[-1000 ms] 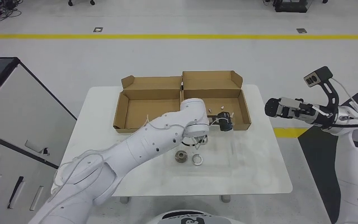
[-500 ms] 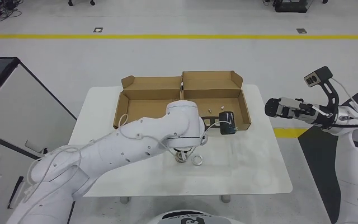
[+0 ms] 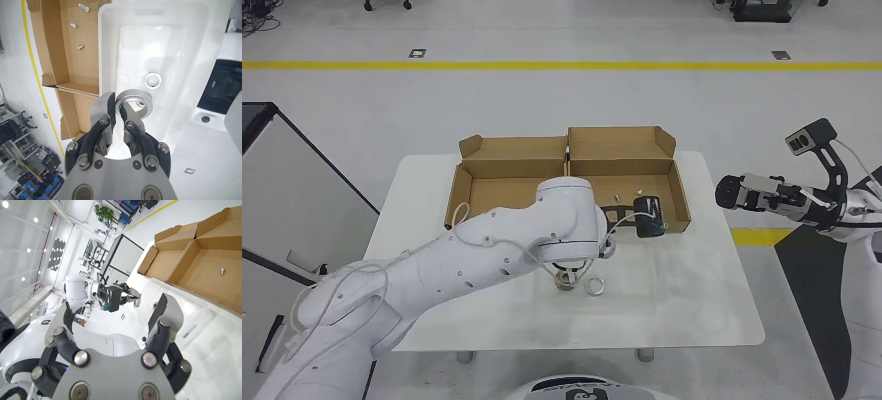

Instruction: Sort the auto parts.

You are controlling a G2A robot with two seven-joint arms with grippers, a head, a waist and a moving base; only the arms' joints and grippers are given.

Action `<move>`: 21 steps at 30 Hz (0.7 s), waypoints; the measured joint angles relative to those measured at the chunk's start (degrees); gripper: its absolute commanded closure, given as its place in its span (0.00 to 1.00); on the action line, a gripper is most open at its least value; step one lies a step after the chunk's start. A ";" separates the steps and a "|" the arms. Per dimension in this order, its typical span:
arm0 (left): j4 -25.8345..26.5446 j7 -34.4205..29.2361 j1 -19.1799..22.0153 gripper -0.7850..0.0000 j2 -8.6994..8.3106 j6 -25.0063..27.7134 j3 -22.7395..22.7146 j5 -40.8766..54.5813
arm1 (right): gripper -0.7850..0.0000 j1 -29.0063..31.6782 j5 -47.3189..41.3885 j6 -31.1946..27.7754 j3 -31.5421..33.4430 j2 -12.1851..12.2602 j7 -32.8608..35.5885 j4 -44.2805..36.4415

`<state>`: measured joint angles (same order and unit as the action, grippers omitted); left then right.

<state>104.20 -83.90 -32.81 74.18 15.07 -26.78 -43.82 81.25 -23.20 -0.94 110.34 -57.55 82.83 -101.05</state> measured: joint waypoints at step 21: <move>6.99 21.37 -17.48 1.00 -7.01 9.99 -35.70 32.25 | 0.00 0.00 0.00 0.00 0.00 0.00 0.00 0.00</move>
<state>111.19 -62.52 -50.28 67.17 25.06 -62.48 -11.57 81.25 -23.20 -0.94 110.34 -57.55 82.83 -101.05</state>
